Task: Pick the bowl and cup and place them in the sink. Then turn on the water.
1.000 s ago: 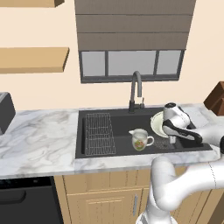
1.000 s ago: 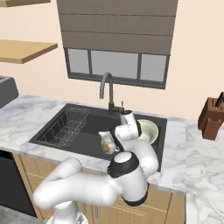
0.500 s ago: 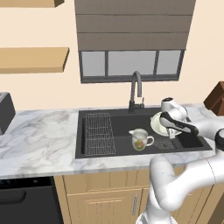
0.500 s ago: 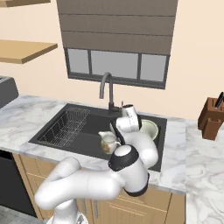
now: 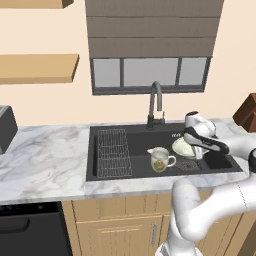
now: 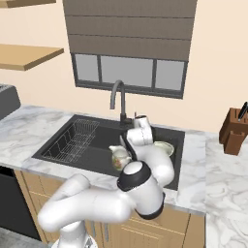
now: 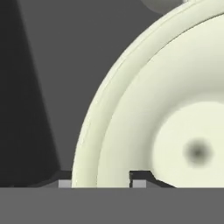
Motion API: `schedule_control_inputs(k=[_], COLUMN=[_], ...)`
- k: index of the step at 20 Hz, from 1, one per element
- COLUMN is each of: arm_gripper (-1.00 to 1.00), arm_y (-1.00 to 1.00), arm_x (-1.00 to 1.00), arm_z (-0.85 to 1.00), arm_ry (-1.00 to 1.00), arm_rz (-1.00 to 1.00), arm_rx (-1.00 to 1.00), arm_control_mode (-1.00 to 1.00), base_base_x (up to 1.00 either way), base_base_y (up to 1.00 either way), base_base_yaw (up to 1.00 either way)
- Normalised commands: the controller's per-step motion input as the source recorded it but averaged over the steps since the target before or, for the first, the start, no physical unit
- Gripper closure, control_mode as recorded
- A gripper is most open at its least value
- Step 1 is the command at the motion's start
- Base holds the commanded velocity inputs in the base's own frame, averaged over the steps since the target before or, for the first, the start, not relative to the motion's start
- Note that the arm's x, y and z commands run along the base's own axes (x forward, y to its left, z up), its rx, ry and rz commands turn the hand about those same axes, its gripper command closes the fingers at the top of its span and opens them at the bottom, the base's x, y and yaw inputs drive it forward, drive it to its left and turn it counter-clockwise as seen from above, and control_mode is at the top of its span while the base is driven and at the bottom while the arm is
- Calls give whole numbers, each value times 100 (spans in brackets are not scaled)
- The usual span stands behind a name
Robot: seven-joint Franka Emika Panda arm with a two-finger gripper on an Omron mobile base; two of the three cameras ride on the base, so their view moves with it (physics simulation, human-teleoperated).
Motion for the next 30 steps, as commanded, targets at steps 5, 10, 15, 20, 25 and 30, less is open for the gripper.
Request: schedule_control_inputs(k=[5,10,15,20,25,30], arm_gripper=[100,100,100,100,100,100], arm_y=[0,1,3,7,7,1], arm_x=[-46,-2,6,20,33,39], arm_z=[0,-2,-7,-14,-3,0], arm_ry=[-6,-12,-12,-7,0,7], arm_rz=[0,0,0,0,0,0], arm_rx=[0,0,0,0,0,0], arm_control_mode=[-100,-100,-100,-100,-100,-100], base_base_x=[0,0,0,0,0,0], base_base_y=[0,0,0,0,0,0], base_base_yaw=[0,0,0,0,0,0])
